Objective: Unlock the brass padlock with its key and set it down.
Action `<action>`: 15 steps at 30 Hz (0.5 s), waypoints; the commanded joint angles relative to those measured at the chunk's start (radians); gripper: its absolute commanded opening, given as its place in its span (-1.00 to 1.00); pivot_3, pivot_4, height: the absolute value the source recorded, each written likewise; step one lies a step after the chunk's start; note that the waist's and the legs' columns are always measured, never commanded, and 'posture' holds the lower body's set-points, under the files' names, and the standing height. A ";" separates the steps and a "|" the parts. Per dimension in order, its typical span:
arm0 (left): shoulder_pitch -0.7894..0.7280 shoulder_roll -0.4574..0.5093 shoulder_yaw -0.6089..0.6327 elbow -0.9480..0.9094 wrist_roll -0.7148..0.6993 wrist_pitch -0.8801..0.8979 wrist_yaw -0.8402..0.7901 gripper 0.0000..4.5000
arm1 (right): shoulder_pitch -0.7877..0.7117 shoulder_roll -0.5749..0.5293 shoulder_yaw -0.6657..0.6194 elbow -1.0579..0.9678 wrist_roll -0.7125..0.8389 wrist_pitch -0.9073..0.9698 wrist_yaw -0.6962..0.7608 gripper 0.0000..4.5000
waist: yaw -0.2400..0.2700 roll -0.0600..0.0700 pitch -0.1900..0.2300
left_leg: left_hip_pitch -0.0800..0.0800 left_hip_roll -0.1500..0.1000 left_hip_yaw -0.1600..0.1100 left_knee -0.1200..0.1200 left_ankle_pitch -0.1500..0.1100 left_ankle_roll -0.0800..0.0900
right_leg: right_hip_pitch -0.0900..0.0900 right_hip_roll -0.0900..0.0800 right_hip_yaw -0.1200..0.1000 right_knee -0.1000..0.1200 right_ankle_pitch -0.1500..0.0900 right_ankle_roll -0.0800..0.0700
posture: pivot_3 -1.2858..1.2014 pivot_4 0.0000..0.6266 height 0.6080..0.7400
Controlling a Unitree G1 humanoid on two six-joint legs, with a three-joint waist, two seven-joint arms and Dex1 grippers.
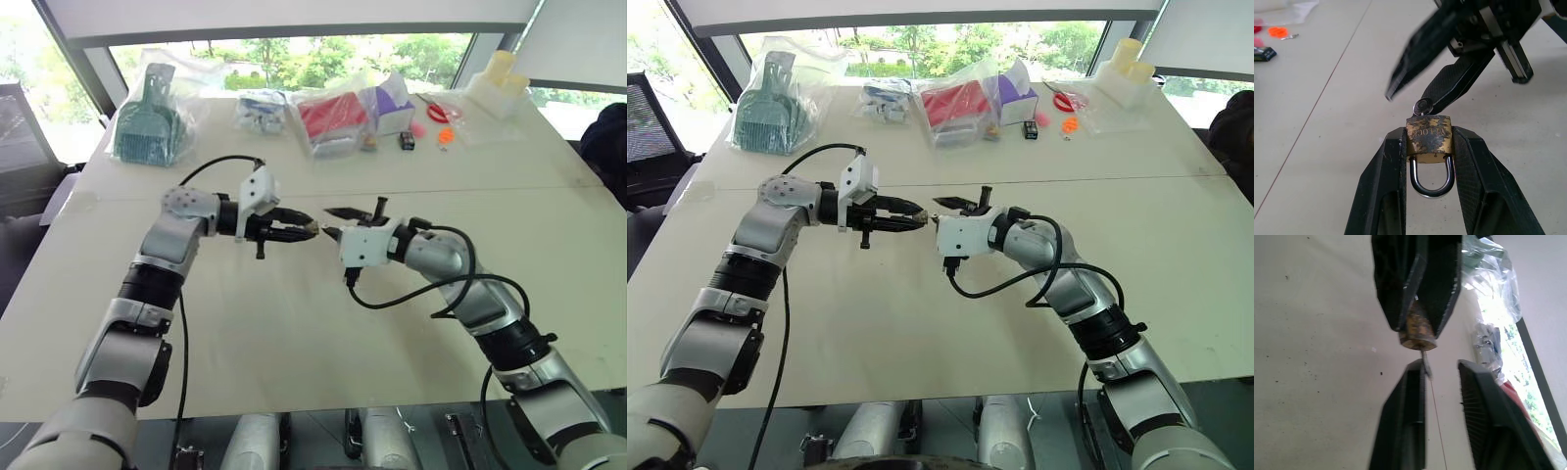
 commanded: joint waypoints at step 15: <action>-0.062 -0.034 -0.034 0.080 0.177 -0.453 0.093 -0.67 | -0.095 0.035 -0.021 -0.068 0.185 0.286 0.283 -0.99 | 0.002 0.000 0.000 | 0.000 0.000 0.000 0.000 0.000 0.000 | 0.000 0.000 0.000 0.000 0.000 0.000 | 0.03 -0.52 1.00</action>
